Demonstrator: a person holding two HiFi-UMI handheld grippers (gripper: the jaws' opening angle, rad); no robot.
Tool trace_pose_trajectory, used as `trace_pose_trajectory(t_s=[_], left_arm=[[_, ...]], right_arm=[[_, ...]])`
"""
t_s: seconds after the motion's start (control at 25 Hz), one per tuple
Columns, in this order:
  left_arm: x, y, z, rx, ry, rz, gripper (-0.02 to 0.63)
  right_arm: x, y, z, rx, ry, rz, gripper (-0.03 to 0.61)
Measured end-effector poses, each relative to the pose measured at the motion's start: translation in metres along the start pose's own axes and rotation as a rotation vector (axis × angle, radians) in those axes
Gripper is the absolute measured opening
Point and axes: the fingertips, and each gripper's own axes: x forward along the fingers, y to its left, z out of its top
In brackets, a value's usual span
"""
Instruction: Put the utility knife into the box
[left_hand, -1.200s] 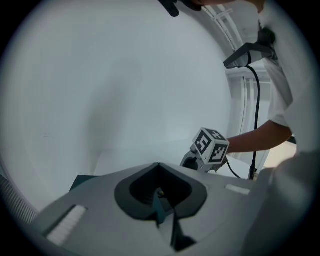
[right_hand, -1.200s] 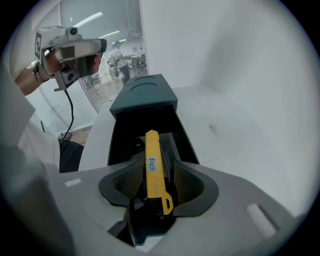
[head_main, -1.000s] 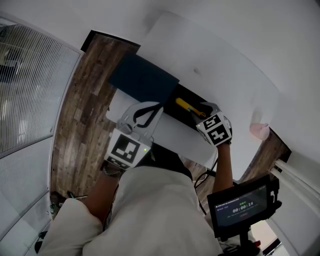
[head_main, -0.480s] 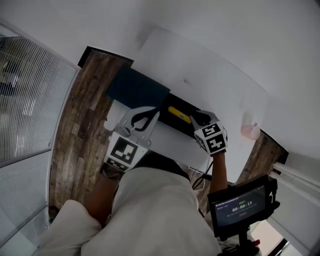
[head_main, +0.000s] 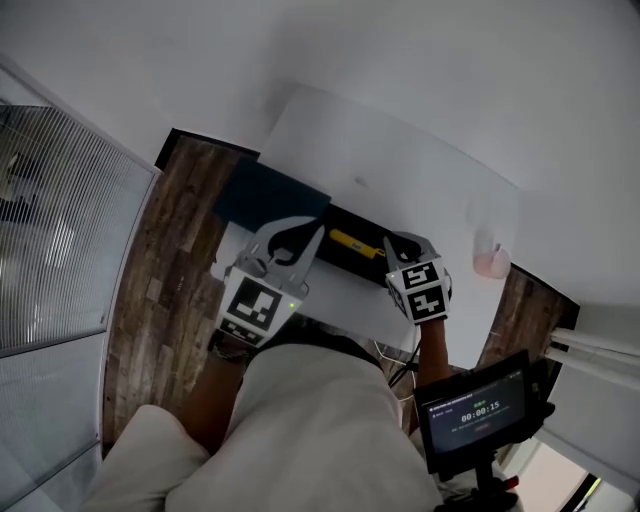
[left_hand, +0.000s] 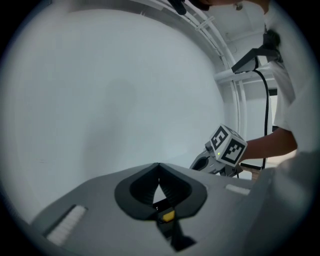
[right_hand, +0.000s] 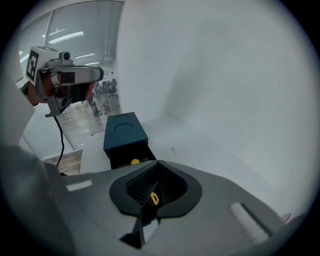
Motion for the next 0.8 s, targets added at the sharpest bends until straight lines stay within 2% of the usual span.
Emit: trace_pose_trajectory(t_s=[0.16,0.36,0.6,0.8], left_arm=[[-0.002,0.000,0.011,0.019,-0.027,0.001,-0.002],[0.003,0.005,0.022,0.043,-0.051,0.002,-0.002],[0.009,0.018,0.038,0.073,-0.092,0.001,-0.002],[0.017,0.020,0.045,0.079,-0.116,-0.014,-0.002]], right_arm=[[-0.015,-0.003,0.017,0.001,-0.076,-0.055,0.003],[-0.035,-0.012,0.047,0.058,-0.183,-0.060,0.002],[-0.064,-0.022,0.088,0.089,-0.337,-0.106,0.002],[-0.081,-0.028,0.100,0.098,-0.413,-0.148,0.002]])
